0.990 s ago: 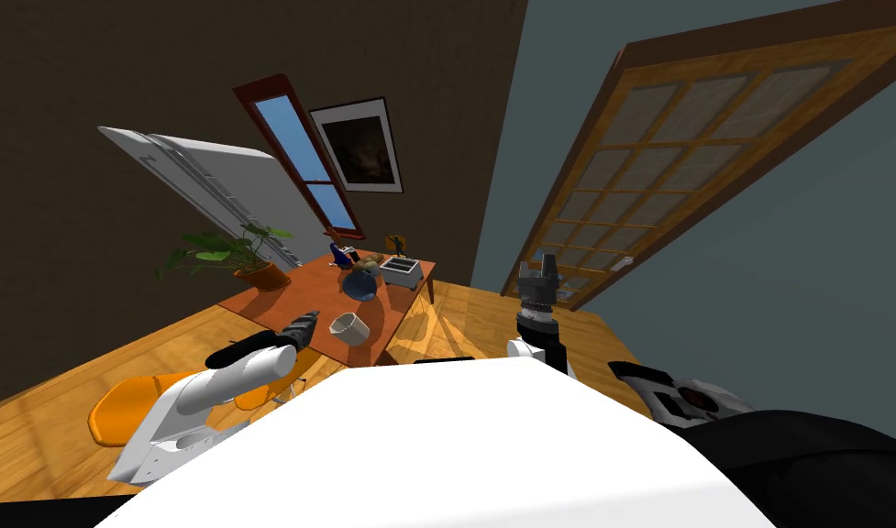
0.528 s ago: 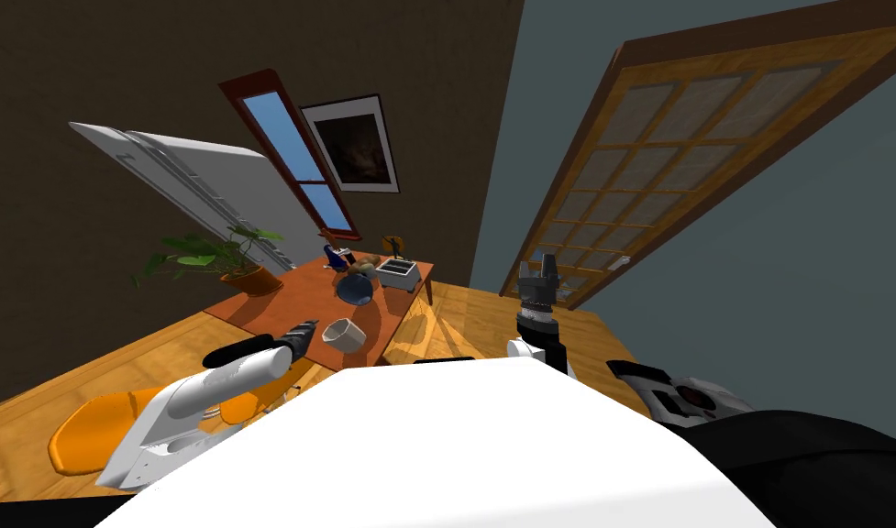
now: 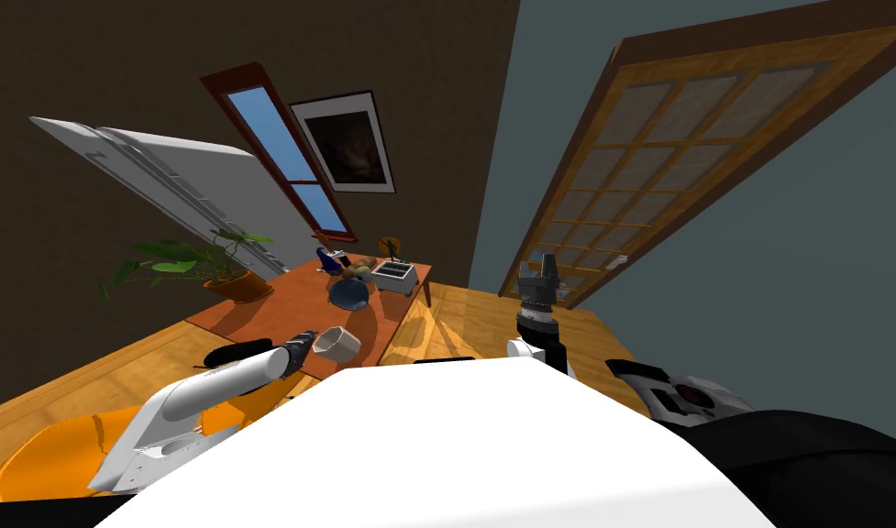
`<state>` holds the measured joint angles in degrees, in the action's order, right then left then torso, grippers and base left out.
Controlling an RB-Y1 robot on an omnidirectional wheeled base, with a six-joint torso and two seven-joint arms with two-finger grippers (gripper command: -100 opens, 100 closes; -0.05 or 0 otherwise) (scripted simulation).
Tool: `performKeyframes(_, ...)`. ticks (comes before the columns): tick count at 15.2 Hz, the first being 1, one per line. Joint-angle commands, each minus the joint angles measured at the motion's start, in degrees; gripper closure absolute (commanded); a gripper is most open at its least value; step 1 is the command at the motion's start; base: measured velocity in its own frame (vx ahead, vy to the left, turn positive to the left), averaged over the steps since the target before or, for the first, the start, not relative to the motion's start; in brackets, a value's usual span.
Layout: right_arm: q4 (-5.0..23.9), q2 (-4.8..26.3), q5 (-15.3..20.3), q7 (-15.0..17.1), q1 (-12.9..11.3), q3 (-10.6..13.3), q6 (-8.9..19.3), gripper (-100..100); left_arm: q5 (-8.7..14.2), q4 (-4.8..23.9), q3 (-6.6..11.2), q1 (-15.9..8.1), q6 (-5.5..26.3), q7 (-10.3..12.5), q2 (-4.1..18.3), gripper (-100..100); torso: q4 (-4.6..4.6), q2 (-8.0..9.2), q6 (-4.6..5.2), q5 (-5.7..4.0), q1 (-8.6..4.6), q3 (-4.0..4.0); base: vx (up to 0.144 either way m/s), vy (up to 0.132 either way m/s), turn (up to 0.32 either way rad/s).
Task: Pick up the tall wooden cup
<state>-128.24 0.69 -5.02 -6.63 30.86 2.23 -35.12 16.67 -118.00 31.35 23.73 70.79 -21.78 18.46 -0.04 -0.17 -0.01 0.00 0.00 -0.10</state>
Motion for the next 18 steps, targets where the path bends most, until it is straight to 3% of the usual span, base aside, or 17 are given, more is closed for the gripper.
performKeyframes(1,0.0,0.0,0.0,0.0,0.0,0.0,0.0,0,0.9,0.9,0.55,0.0,2.9,-1.1,0.6,-100,0.00,0.00,0.00,0.00,0.00,0.00,0.061,0.005,-0.059)
performKeyframes(18,0.0,0.0,0.0,0.0,0.0,0.0,0.0,0,4.1,4.5,1.75,0.5,21.4,-5.8,3.0,-100,0.00,-0.01,0.00,0.01,0.05,-0.01,0.055,0.014,-0.040)
